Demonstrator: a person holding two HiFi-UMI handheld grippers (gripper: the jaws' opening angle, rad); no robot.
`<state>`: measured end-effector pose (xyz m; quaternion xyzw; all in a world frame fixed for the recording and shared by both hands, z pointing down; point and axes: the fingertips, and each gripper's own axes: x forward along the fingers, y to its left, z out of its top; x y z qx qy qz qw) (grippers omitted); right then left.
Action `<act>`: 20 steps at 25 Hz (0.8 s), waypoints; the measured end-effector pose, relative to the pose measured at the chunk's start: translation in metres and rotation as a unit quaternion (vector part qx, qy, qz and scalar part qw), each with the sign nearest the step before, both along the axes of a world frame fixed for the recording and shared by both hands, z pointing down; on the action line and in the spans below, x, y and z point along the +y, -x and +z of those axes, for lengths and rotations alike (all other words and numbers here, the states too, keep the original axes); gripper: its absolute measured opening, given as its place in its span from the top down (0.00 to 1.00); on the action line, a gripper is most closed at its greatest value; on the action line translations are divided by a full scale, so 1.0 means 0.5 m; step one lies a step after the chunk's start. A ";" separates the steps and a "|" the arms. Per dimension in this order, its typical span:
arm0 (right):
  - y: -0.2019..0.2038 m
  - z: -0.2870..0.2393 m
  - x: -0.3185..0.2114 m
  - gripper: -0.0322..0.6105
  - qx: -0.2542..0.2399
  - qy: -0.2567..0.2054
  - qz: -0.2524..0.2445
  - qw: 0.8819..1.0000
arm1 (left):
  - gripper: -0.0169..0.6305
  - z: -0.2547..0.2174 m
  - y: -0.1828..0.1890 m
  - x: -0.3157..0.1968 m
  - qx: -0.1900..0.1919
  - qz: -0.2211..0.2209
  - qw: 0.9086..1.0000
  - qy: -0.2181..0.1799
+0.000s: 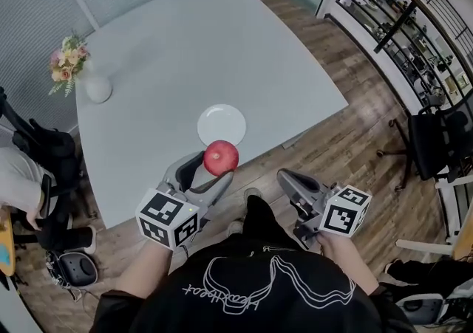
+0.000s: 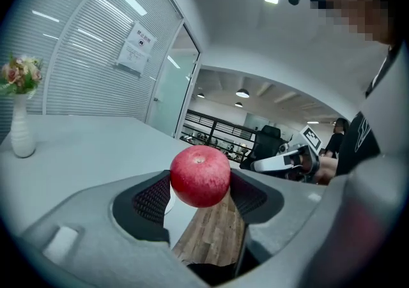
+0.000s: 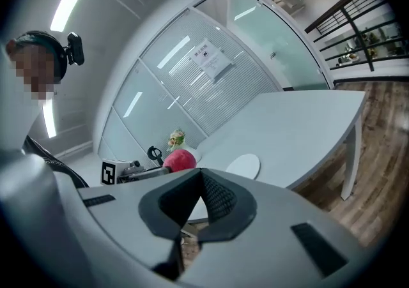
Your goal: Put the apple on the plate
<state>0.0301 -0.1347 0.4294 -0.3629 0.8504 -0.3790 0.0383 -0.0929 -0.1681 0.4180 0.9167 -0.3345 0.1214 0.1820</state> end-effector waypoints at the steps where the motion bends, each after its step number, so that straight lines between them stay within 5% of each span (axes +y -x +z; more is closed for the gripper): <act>1: -0.001 0.003 -0.015 0.94 -0.002 0.003 -0.003 1.000 | 0.52 0.004 0.000 -0.013 -0.001 -0.006 1.000 0.002; 20: -0.035 0.039 -0.247 0.94 -0.002 0.042 -0.066 0.997 | 0.52 0.118 -0.021 -0.233 -0.093 -0.059 0.994 -0.022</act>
